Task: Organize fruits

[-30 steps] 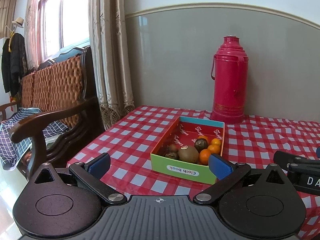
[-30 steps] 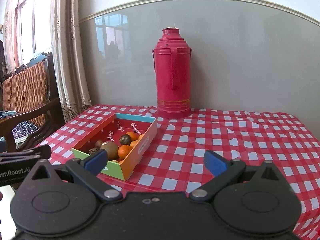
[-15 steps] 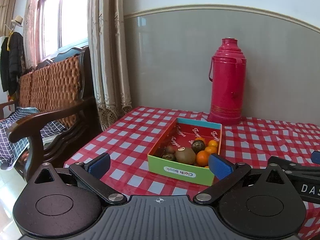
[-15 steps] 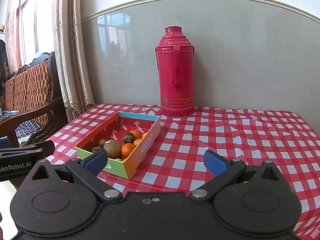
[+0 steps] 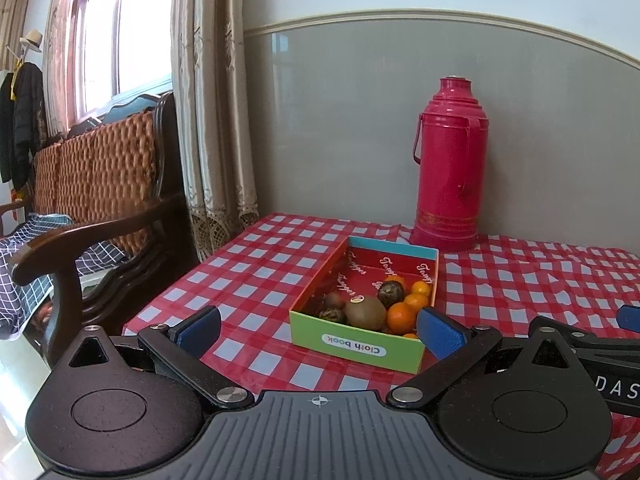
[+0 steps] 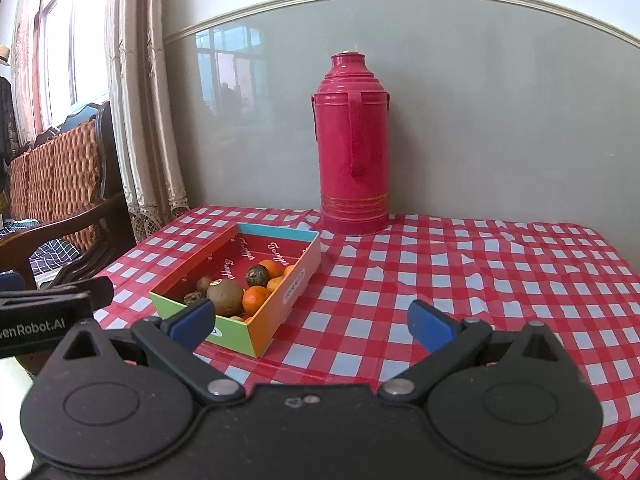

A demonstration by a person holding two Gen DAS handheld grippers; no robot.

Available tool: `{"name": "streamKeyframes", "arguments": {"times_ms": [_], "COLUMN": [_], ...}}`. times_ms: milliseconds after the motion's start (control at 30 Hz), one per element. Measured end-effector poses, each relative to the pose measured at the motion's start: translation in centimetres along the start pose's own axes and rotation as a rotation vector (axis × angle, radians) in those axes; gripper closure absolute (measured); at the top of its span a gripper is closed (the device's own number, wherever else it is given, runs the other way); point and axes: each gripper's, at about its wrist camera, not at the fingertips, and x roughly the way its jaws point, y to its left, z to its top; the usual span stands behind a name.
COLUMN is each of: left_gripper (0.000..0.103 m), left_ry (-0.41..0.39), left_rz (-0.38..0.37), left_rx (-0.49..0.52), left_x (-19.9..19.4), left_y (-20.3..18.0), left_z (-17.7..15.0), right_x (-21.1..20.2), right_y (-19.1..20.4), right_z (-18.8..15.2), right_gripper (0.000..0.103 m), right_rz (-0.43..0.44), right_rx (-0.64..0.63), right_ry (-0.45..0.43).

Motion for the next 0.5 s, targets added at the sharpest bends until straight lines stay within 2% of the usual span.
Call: {"name": "streamKeyframes", "arguments": {"times_ms": [500], "left_gripper": [0.0], "left_ry": [0.001], "left_rz": [-0.003], "left_rx": [-0.008], "left_x": [0.05], "left_y": [-0.06], "left_z": [0.3], "right_x": [0.01], "right_y": [0.06], "right_z": [0.0], "right_gripper": [0.006], "right_rz": [0.0], "right_rx": [-0.002], "right_ry": [-0.003]}}
